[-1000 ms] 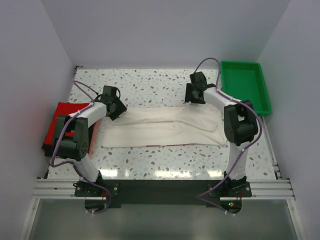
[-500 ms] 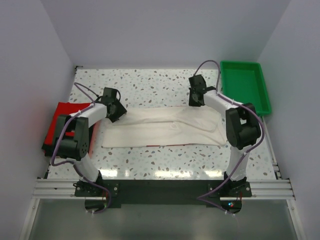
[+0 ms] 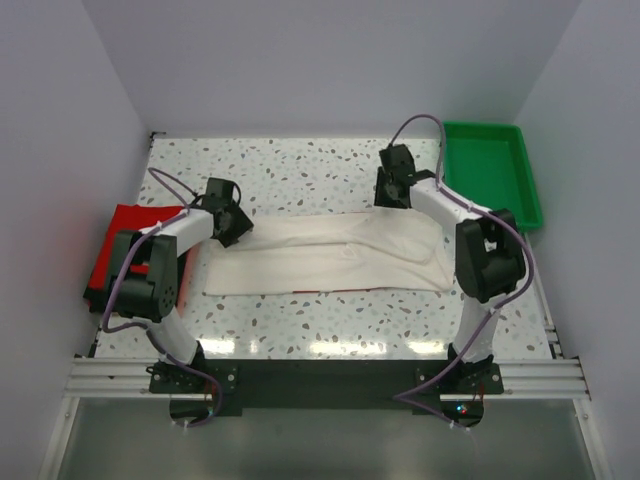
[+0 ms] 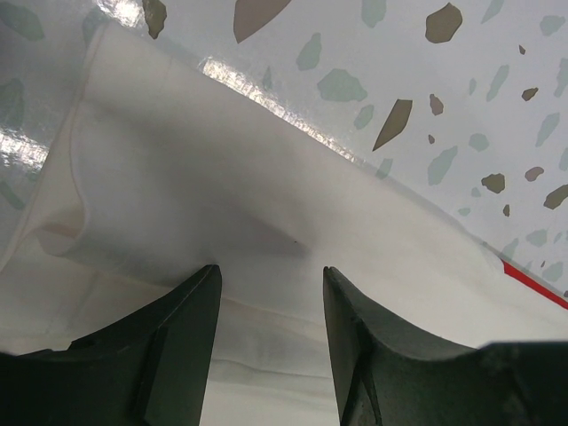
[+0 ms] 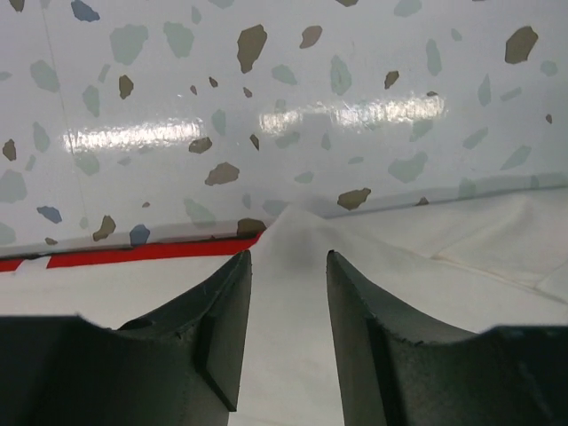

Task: Fold and stack the t-shirts
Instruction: Fold the tshirt

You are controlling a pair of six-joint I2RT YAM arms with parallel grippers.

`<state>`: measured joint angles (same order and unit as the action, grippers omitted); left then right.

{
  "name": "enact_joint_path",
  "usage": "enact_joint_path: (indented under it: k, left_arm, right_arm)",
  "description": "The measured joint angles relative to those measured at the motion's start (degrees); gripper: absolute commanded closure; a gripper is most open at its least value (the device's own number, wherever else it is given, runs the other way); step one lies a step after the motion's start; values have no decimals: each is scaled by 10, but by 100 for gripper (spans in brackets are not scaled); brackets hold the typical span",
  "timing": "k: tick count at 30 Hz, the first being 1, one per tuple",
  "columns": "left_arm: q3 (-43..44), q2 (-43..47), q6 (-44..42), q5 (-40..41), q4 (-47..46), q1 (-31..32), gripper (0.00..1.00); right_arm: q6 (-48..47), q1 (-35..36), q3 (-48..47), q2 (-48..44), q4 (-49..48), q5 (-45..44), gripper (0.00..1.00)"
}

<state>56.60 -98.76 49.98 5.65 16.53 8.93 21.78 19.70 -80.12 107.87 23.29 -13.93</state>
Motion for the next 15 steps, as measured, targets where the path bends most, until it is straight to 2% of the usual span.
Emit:
enact_joint_path:
  k: [3,8,11,12,14,15]
  left_arm:
    - [0,0,0,-1,0,0,46]
    - [0,1,0,-1,-1,0,46]
    - [-1,1,0,-1,-1,0,46]
    - [-1,1,0,-1,-1,0,46]
    - [-1,1,0,-1,-1,0,46]
    - [-1,1,0,-1,-1,0,46]
  right_arm:
    - [-2,0,-34,42,-1,-1,49]
    - [-3,0,-56,88,1,-2,46]
    - [-4,0,-57,96,5,-3,55]
    - [-3,0,-57,96,7,-5,62]
    - [-3,0,-57,96,7,-9,69]
    - [-2,0,-57,96,7,-13,77]
